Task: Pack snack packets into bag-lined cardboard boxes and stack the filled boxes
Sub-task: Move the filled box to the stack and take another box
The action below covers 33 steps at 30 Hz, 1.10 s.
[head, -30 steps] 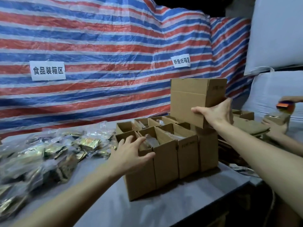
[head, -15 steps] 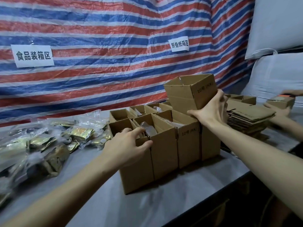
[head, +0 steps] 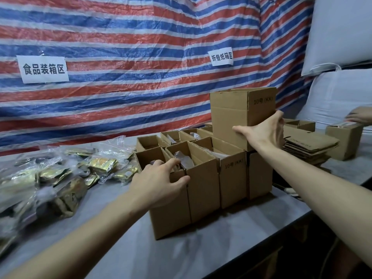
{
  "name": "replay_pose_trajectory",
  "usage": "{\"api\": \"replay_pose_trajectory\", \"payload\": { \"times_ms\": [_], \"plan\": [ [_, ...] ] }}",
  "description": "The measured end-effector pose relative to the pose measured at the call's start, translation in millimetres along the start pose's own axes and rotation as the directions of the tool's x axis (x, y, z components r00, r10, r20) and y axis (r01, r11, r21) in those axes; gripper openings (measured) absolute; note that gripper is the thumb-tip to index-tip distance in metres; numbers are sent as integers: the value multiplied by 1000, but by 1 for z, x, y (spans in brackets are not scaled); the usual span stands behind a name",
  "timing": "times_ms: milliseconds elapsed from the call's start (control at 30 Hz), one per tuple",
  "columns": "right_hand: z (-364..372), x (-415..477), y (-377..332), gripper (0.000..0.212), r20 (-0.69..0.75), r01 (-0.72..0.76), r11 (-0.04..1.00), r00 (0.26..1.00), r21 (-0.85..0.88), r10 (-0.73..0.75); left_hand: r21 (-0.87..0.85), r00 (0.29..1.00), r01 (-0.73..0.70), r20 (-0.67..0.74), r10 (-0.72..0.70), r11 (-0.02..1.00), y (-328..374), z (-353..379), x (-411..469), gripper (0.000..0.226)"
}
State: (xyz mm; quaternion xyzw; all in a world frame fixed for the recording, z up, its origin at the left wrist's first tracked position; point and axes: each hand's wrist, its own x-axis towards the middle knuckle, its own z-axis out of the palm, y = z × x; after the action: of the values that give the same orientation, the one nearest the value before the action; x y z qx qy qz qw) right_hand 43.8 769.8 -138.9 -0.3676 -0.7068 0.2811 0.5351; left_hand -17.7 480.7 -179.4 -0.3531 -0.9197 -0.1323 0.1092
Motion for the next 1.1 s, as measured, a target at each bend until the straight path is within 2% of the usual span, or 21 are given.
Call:
{"api": "replay_pose_trajectory", "payload": {
  "times_ms": [267,633,1100],
  "plan": [
    [-3,3,10,121,37,-130,992,991,4,130,-1,1000,0,-18,0,1000,-3,3,-1,67],
    [0,1,9,116,-12,-23,999,1000,28,23,-7,999,-2,-36,1,1000,-6,6,-1,66],
    [0,1,8,111,-33,-12,996,999,85,15,9,999,6,-52,-5,1000,-4,6,-3,66]
  ]
}}
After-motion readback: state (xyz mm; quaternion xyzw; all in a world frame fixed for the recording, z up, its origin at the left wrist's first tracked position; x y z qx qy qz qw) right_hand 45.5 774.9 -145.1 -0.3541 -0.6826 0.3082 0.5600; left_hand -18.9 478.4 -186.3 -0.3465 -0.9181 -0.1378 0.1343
